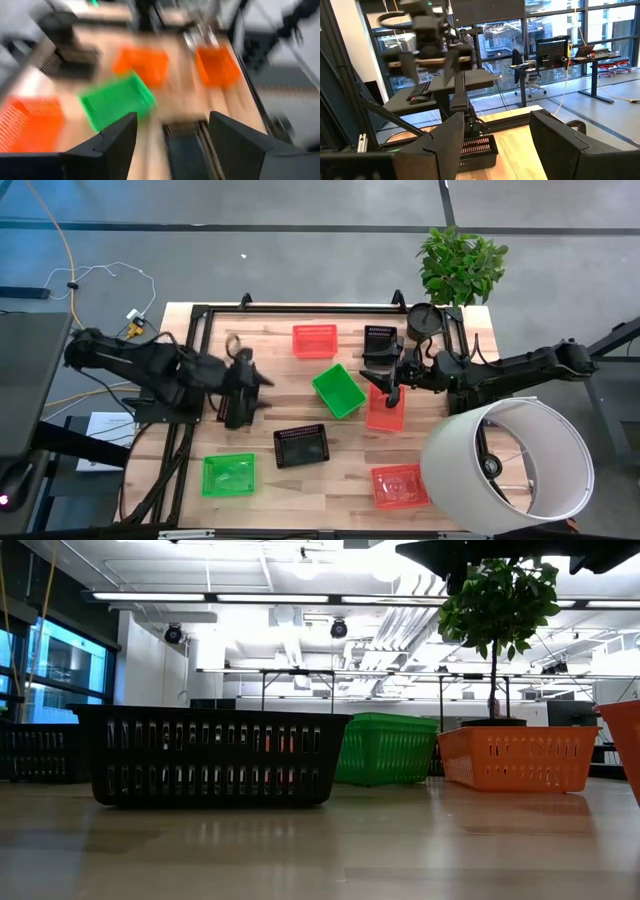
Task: Stack baskets by color
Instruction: Stack the green basket on the green basket
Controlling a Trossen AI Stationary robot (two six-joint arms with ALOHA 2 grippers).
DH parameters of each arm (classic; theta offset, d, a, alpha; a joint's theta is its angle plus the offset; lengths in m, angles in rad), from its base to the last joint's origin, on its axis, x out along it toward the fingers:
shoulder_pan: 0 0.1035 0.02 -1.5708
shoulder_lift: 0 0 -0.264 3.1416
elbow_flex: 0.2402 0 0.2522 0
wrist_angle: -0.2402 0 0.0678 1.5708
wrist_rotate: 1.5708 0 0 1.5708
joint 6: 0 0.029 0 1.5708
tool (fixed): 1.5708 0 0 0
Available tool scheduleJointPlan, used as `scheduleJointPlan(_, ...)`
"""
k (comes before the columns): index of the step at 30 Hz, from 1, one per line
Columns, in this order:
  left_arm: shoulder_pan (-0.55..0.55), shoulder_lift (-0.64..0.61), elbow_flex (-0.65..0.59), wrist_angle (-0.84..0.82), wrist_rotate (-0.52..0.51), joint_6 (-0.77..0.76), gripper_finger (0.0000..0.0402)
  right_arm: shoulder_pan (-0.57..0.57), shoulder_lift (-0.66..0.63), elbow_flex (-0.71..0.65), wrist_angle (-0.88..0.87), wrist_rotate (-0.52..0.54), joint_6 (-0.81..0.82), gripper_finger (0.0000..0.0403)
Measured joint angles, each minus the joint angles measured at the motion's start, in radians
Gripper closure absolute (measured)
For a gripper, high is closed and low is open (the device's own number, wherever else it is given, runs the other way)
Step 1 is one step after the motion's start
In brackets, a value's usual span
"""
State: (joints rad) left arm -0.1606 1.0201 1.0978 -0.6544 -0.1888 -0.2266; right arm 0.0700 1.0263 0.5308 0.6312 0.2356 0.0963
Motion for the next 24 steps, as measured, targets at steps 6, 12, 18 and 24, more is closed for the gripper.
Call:
scheduleJointPlan(6, -0.183, 0.115, 0.057, -0.280, 0.125, -0.245, 0.0165, 0.000, 0.000, 0.000, -0.005, 0.000, 0.000, 0.0190)
scheduleJointPlan(12, -0.405, 0.194, 0.012, -0.383, 0.138, -0.458, 0.0165, 0.000, 0.000, 0.000, -0.008, 0.000, 0.000, 0.0190)
scheduleJointPlan(18, -0.555, 0.242, -0.100, -0.377, 0.041, -0.630, 0.0165, 0.000, 0.000, 0.000, -0.023, 0.027, 0.000, 0.0190)
scheduleJointPlan(24, -0.579, 0.273, -0.224, -0.367, 0.011, -0.702, 0.0165, 0.000, 0.000, 0.000, -0.042, 0.058, 0.000, 0.0190)
